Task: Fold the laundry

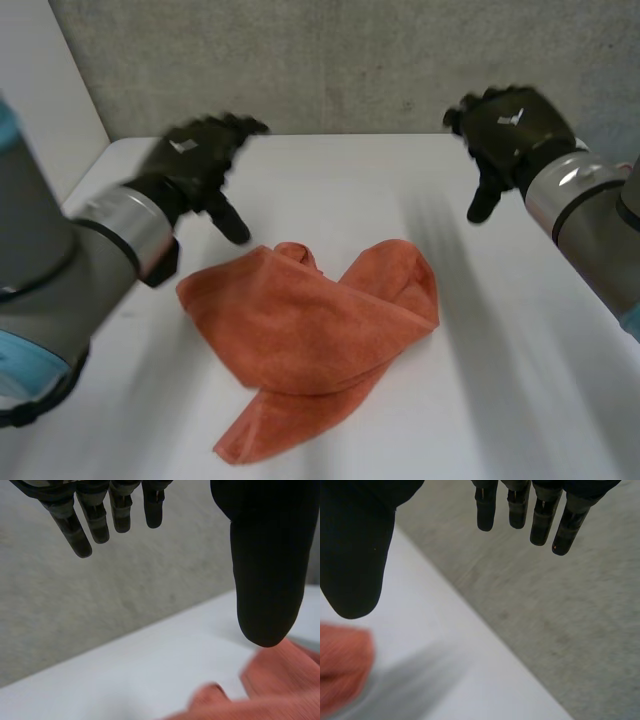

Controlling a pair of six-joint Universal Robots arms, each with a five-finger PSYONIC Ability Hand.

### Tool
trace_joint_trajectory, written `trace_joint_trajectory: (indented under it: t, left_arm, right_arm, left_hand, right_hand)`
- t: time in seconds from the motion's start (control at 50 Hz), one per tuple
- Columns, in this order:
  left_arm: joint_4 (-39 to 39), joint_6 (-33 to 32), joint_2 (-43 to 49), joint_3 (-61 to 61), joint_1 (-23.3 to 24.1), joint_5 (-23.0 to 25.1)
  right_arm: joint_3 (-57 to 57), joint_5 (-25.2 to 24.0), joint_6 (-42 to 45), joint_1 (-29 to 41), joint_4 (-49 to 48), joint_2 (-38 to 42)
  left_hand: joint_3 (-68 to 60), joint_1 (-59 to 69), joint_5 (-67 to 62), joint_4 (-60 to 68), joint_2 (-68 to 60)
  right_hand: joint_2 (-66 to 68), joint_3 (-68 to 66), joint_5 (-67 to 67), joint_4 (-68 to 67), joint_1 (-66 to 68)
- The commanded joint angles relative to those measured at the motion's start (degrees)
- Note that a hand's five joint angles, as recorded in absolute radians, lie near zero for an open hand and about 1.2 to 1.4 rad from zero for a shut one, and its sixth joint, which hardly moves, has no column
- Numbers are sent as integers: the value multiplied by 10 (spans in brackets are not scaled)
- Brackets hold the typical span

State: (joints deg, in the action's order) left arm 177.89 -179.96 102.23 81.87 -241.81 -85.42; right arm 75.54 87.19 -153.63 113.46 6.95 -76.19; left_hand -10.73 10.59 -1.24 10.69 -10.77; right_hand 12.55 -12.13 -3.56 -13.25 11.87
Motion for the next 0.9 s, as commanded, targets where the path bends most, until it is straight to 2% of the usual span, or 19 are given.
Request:
trace_joint_trajectory:
  t: [0.02, 0.16, 0.2, 0.28, 0.38, 0.4, 0.5, 0.52, 0.54, 0.56, 0.58, 0.64, 0.7, 0.74, 0.76, 0.78, 0.8, 0.84, 0.9]
  left_arm:
    - [0, -101, 92, 3, 73, 0]
    - [3, -168, 171, -7, 92, 0]
    - [7, -193, 202, -18, 92, 0]
    - [10, -208, 222, -25, 92, -1]
    - [18, -212, 235, -28, 92, -2]
    - [25, -212, 236, -29, 92, -2]
    - [67, -213, 238, -31, 91, -4]
    - [87, -214, 241, -34, 89, -5]
    - [87, -214, 241, -34, 89, -5]
    - [110, -217, 241, -40, 88, -6]
    - [110, -217, 241, -40, 88, -6]
    - [164, -231, 240, -67, 84, -14]
    - [228, -261, 228, -113, 78, -34]
    - [315, -298, 195, -163, 66, -65]
    - [315, -298, 195, -163, 66, -65]
    - [367, -314, 177, -181, 57, -75]
    - [367, -314, 177, -181, 57, -75]
    - [477, -329, 144, -196, 43, -81]
    - [546, -332, 116, -191, 39, -81]
  right_arm:
    - [45, -67, 62, -6, 68, 11]
    - [122, -141, 59, -20, 60, 25]
    - [159, -170, 48, -33, 32, 44]
    - [188, -185, 17, -38, -14, 68]
    - [203, -189, -56, -38, -87, 108]
    - [201, -190, -80, -37, -104, 124]
    - [179, -190, -106, -33, -131, 162]
    - [164, -186, -107, -33, -134, 174]
    - [164, -185, -107, -32, -135, 174]
    - [143, -182, -112, -32, -137, 182]
    - [114, -179, -116, -32, -141, 187]
    - [81, -171, -117, -31, -145, 187]
    - [5, -127, -119, -16, -169, 180]
    - [-70, -57, -121, 11, -220, 162]
    - [-70, -56, -121, 11, -221, 162]
    - [-94, -29, -122, 19, -260, 143]
    - [-94, -29, -122, 19, -260, 143]
    - [-116, 6, -122, 25, -355, 103]
    - [-111, 13, -115, 29, -430, 76]
  left_hand:
    - [-28, 30, -23, 29, -28]
    - [-30, 32, -25, 31, -30]
    - [-124, 125, -119, 124, -123]
    - [-171, 173, -166, 172, -171]
    - [-321, 323, -316, 322, -321]
    - [-383, 384, -378, 383, -382]
    - [-568, 569, -563, 568, -567]
    - [-690, 691, -685, 690, -690]
    - [-691, 693, -686, 692, -691]
    - [-693, 694, -688, 693, -692]
    - [-693, 694, -688, 693, -692]
    - [-693, 694, -688, 693, -692]
    - [-693, 694, -688, 693, -692]
    - [-693, 694, -688, 693, -692]
    - [-693, 694, -688, 693, -692]
    - [-693, 694, -688, 693, -692]
    - [-693, 694, -688, 693, -692]
    - [-693, 694, -688, 693, -692]
    - [-693, 694, -688, 693, -692]
  right_hand:
    - [-25, 21, 36, 32, -19]
    - [-25, 21, 36, 32, -19]
    - [-25, 21, 36, 32, -19]
    - [-25, 21, 36, 32, -19]
    - [93, -97, -83, -86, 100]
    - [178, -182, -168, -171, 185]
    - [333, -337, -323, -326, 340]
    - [479, -483, -468, -472, 485]
    - [480, -484, -470, -473, 487]
    - [620, -624, -610, -613, 627]
    - [674, -678, -664, -667, 681]
    - [675, -679, -664, -668, 681]
    - [675, -679, -664, -668, 681]
    - [675, -679, -664, -668, 681]
    - [675, -679, -664, -668, 681]
    - [675, -679, -664, -668, 681]
    - [675, -679, -664, -668, 681]
    - [675, -679, -664, -668, 681]
    - [675, -679, -664, -668, 681]
